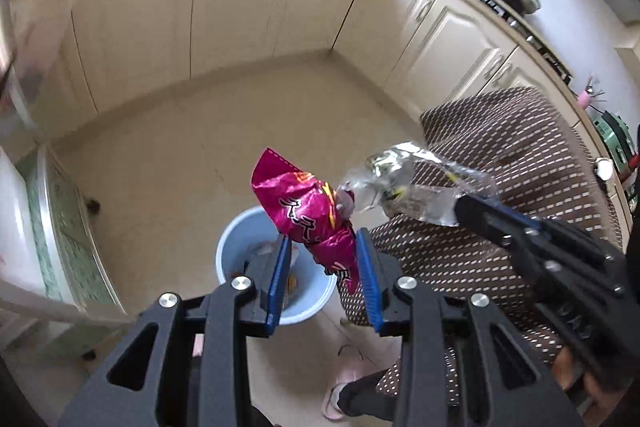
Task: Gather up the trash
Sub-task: 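Carry the pink bag and clear plastic over the bin and open the right tool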
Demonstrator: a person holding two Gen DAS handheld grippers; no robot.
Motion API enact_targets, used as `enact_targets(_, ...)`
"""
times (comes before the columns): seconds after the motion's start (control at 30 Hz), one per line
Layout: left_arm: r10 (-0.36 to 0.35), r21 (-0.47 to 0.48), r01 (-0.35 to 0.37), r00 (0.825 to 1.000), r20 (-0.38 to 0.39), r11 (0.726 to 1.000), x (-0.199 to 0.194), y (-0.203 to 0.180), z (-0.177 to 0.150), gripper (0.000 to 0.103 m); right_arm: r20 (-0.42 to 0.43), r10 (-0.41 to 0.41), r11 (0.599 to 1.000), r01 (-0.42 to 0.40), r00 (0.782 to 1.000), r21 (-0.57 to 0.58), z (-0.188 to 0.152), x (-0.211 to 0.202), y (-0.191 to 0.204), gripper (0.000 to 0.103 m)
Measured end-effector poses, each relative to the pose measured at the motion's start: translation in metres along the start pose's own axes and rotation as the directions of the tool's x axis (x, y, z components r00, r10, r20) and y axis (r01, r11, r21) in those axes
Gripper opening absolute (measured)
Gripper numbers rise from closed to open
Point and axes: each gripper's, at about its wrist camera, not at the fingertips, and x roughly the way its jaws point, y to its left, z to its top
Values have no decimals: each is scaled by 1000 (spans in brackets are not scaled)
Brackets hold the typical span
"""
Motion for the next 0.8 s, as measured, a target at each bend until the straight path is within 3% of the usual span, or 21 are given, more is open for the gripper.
enact_targets(0.3, 12, -53, -18, 993, -114, 998, 65, 33, -15, 32, -145, -19, 999, 23, 989, 25, -4, 81, -16, 4)
enact_targets(0.57, 14, -78, -27, 987, -160, 997, 94, 46, -15, 32, -196, -20, 999, 25, 980, 25, 0, 122, -15, 11)
enact_targets(0.63, 10, -79, -23, 986, -164, 997, 97, 47, -13, 32, -197, -19, 999, 25, 980, 28, 0, 125, -14, 24)
enact_targets(0.8, 0, -74, -13, 985, -173, 997, 103, 42, -11, 32, -180, -44, 998, 50, 983, 26, -1, 121, -19, 34)
